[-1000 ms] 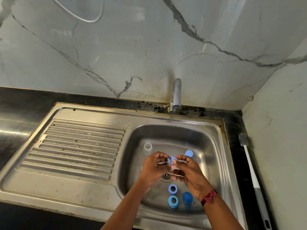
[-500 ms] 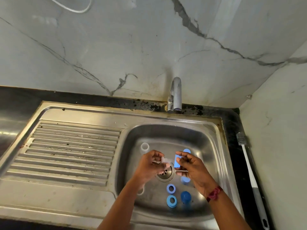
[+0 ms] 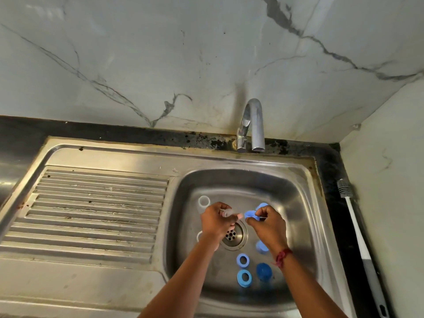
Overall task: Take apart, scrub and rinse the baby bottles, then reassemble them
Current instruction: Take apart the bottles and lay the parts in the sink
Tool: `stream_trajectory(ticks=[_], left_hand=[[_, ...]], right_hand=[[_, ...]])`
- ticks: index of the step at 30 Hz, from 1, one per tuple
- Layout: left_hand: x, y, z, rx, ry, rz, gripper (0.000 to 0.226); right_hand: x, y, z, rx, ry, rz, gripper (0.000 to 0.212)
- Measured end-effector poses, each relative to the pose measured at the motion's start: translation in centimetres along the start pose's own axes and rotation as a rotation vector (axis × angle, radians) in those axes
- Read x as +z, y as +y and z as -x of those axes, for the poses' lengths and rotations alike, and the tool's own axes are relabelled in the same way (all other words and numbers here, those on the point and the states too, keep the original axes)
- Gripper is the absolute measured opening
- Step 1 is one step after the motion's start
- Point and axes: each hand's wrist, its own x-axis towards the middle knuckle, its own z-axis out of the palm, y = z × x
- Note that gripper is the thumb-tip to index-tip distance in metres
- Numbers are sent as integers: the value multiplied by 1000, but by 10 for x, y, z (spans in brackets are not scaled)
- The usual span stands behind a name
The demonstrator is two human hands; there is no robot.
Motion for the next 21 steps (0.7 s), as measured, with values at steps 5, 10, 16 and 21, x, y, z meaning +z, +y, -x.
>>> stream_trajectory(ticks=[5, 10, 16, 21], left_hand=[[8, -7, -13, -264, -6, 393, 29], [20, -20, -26, -460, 8, 595, 21], [38, -28, -49, -456, 150, 716, 21], [45, -27, -66, -474, 190, 760, 25]], right_hand=[[21, 5, -13, -64, 73, 137, 16], [40, 13, -27, -81, 73, 285, 10], [51, 19, -41, -80, -71, 330, 41], [61, 21, -57, -67, -204, 430, 54]])
